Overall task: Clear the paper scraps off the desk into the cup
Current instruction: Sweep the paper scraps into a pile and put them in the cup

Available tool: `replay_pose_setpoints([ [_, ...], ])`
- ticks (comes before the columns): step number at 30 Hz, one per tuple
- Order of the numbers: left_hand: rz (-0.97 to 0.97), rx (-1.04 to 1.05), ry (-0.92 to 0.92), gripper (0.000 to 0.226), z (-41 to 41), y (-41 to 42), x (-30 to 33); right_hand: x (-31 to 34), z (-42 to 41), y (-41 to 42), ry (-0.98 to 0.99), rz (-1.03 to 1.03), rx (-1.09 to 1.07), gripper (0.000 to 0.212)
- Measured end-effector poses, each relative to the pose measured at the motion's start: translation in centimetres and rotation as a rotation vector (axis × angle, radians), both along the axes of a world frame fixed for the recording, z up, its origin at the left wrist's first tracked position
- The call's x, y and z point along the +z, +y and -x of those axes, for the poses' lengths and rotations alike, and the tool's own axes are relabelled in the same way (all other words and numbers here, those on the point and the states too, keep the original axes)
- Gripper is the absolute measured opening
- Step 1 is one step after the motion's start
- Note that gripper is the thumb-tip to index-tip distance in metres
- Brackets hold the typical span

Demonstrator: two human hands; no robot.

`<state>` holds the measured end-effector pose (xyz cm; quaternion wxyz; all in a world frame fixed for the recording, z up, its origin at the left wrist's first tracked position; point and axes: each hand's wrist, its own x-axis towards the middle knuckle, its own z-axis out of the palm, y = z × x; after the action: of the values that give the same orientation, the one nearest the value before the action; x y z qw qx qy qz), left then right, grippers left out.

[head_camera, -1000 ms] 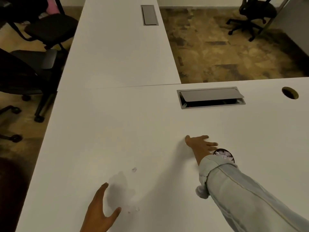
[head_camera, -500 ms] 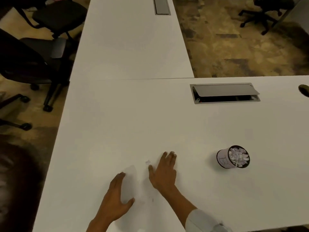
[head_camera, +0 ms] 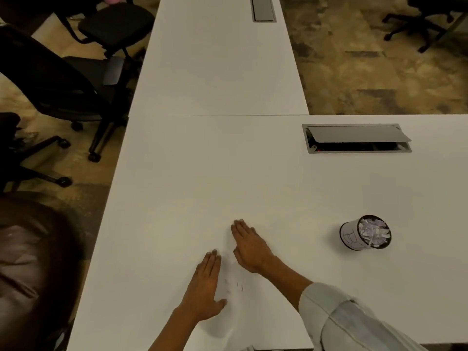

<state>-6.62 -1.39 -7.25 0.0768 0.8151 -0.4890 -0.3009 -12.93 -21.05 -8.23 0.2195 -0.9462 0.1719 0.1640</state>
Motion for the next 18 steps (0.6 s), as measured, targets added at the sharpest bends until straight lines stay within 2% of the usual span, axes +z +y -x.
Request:
replay_pose_setpoints([
  [3,-0.042,-0.017,-0.026,0.100,0.8,-0.2,-0.3,-0.6,2.0,1.2,-0.008,0.004,0.133,0.063],
  [6,0.013,-0.028,-0.112,0.094,1.7,-0.5,0.0,-0.8,4.9,3.7,-0.043,-0.024,0.179,0.063],
  [8,0.010,-0.044,-0.079,0.081,2.7,-1.0,0.5,-1.2,6.6,5.6,-0.116,0.047,0.213,0.063],
  [9,0.089,-0.004,-0.073,0.075,3.3,-1.0,0.4,-1.4,7.3,6.5,-0.131,0.085,0.231,0.061],
  [14,0.131,0.106,-0.022,0.057,5.1,-0.5,0.5,-1.9,9.0,8.5,-0.120,0.116,0.277,0.067],
  [17,0.142,0.106,0.016,0.049,5.1,-0.5,0.4,-1.6,9.4,8.1,-0.187,0.100,0.280,0.054],
  [18,0.109,0.140,0.036,0.039,5.0,-0.4,0.7,-1.5,9.7,7.8,-0.194,0.096,0.280,0.049],
])
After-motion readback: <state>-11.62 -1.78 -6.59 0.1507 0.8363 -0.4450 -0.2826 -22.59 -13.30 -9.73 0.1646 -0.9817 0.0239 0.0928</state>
